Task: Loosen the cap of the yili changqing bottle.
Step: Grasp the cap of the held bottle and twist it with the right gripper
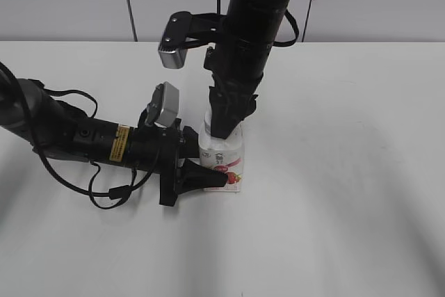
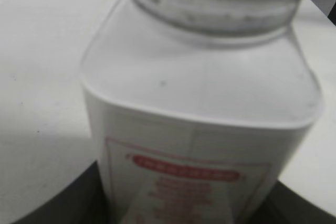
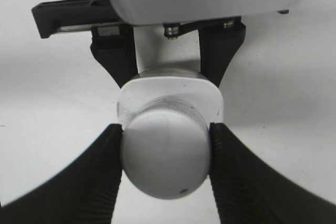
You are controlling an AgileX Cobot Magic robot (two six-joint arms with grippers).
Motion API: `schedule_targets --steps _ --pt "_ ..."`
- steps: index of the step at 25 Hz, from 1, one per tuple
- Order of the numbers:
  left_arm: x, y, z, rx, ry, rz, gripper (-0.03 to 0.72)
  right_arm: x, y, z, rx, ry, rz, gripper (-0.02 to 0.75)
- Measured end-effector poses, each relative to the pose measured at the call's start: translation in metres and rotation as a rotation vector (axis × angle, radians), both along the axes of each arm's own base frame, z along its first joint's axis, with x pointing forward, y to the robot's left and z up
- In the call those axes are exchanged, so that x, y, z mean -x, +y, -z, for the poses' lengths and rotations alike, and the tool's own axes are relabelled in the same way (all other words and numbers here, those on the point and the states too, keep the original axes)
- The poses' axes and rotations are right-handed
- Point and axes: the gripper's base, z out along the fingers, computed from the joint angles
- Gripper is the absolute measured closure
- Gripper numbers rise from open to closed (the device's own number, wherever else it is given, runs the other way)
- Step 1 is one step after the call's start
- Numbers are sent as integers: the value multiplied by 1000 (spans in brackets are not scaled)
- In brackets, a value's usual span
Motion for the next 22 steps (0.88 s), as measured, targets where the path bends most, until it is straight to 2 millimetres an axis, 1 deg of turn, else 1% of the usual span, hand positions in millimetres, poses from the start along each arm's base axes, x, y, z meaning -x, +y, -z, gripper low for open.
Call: schedule_targets --steps 5,8,16,22 --pt "0 0 0 1 4 0 305 0 0 0 -1 -1 0 339" --pt "0 0 0 1 4 1 305 0 0 0 -1 -1 0 323" --pt "2 0 0 1 8 16 306 0 0 -1 -5 2 3 223" --pt "2 0 0 2 10 16 306 0 0 -1 -5 10 27 176"
